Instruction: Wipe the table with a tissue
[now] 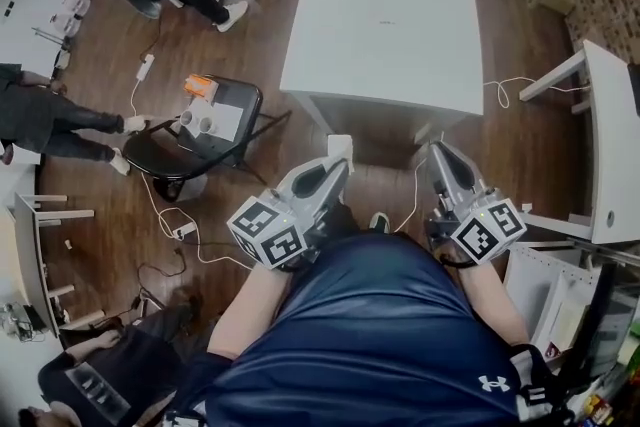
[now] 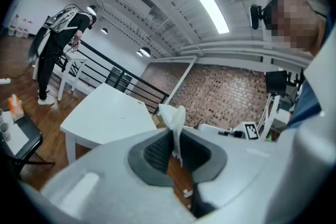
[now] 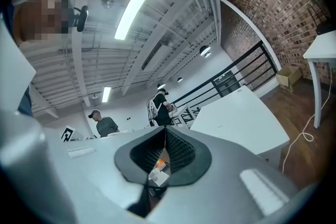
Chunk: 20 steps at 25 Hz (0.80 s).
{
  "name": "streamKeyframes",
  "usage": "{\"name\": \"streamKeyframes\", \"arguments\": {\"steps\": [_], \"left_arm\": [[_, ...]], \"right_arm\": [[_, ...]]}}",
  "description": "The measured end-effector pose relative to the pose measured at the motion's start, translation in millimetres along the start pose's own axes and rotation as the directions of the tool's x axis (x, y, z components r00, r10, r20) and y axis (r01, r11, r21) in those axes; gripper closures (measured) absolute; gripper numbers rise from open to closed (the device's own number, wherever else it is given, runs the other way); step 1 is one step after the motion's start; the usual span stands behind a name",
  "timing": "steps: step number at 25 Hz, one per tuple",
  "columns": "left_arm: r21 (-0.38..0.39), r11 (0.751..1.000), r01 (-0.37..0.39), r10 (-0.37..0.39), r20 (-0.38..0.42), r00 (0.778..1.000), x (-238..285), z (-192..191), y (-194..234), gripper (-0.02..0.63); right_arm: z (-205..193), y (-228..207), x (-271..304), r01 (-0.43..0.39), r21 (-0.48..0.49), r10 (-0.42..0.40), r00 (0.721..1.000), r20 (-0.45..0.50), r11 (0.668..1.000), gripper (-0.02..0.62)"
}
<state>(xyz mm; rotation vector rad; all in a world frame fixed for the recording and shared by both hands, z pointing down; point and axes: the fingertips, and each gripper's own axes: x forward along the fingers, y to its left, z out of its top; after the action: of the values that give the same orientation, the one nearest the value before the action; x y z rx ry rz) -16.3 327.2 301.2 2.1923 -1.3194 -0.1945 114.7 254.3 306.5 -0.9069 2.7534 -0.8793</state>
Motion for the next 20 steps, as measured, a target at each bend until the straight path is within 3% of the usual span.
{"name": "streamKeyframes", "arguments": {"steps": [10, 15, 20], "left_arm": [[-0.037, 0.997, 0.066, -0.067, -0.026, 0.997, 60, 35, 80, 0.583], [-0.048, 0.992, 0.113, -0.116, -0.050, 0.992, 111, 71, 128, 0.583], [-0.063, 0.992, 0.110, -0.115, -0.095, 0.989, 144, 91, 184, 0.583]], "right_arm": [[22, -46, 67, 0.114, -0.023, -0.114, 0.994, 0.003, 0.993, 0.583], [50, -76, 108, 0.222, -0.048, -0.221, 0.975, 0.008, 0.974, 0.583], [59, -98, 153, 0.299, -0.051, -0.300, 0.954, -0.013, 0.953, 0.583]]}}
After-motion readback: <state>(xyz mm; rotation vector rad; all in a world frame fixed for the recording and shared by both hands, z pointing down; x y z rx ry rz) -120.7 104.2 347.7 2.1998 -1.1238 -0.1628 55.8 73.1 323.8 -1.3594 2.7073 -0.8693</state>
